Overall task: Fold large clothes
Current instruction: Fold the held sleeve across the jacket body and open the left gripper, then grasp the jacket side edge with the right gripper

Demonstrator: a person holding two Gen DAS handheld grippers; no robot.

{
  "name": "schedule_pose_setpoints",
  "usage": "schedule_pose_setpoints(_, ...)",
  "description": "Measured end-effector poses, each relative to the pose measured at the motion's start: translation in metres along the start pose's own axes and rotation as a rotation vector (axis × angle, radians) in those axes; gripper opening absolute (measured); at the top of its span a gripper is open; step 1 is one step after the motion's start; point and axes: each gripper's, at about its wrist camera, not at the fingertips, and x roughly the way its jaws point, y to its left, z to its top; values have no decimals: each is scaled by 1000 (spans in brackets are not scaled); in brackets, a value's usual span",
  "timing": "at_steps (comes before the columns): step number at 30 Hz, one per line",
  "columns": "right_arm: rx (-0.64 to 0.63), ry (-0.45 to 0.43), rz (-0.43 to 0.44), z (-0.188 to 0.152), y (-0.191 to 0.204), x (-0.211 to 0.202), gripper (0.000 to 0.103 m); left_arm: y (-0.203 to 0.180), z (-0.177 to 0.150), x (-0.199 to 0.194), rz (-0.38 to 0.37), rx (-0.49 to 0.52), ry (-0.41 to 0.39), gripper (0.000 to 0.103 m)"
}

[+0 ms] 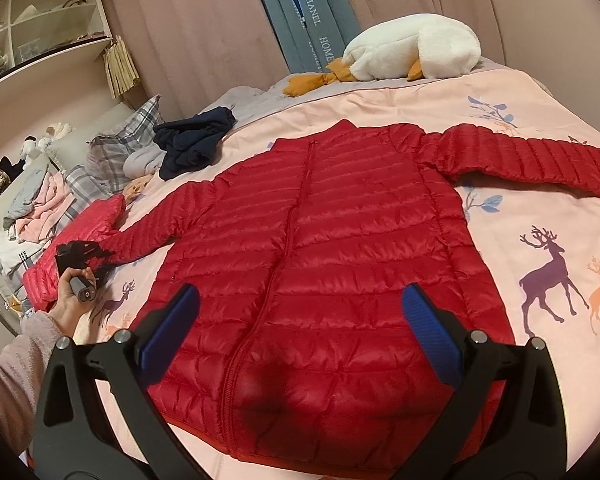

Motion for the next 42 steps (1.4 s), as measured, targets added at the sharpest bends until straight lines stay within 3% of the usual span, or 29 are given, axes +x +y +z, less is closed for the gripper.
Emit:
schedule_pose_setpoints(4, 24, -2, -6, -3, -9, -3, 101, -53, -21, -14, 59, 208, -26, 18)
schedule_pose_setpoints(8, 21, -6, -15, -6, -13, -8, 101, -138, -78, -32, 120, 596, -86, 18)
schedule_pose_setpoints(10, 20, -10, -20, -7, -14, -11, 101, -165, -109, -37, 119, 738, -98, 18)
schedule_pose_setpoints(12, 24, -12, -20, -8, -16, -13, 101, -193, -152, -36, 110, 895, -83, 18)
schedule_pose_setpoints(19, 36, 11, -32, -17, -23, -19, 101, -221, -276, -14, 120, 1226, 30, 19)
schedule_pose_setpoints(20, 37, 14, -36, -17, -24, -19, 101, -222, -288, -7, 116, 1231, 63, 19)
schedule_pose_setpoints(21, 40, 20, -39, -18, -26, -19, 101, -220, -300, 0, 105, 1221, 122, 29)
schedule_pose_setpoints(24, 58, 39, -32, -20, -30, -16, 101, -213, -320, 10, 70, 1197, 231, 77)
schedule_pose_setpoints(28, 100, 97, 21, -16, -35, -5, 101, -199, -328, -9, -6, 1155, 294, 81)
schedule_pose_setpoints(32, 154, 146, 156, 3, -31, 19, 101, -166, -300, -44, -105, 1012, 326, 90)
schedule_pose_setpoints(38, 149, 258, 308, 45, 9, 100, 101, -125, -245, -67, -75, 866, 274, 90)
schedule_pose_setpoints(42, 61, 298, 293, 85, 52, 187, 101, -110, -216, -73, -51, 804, 245, 90)
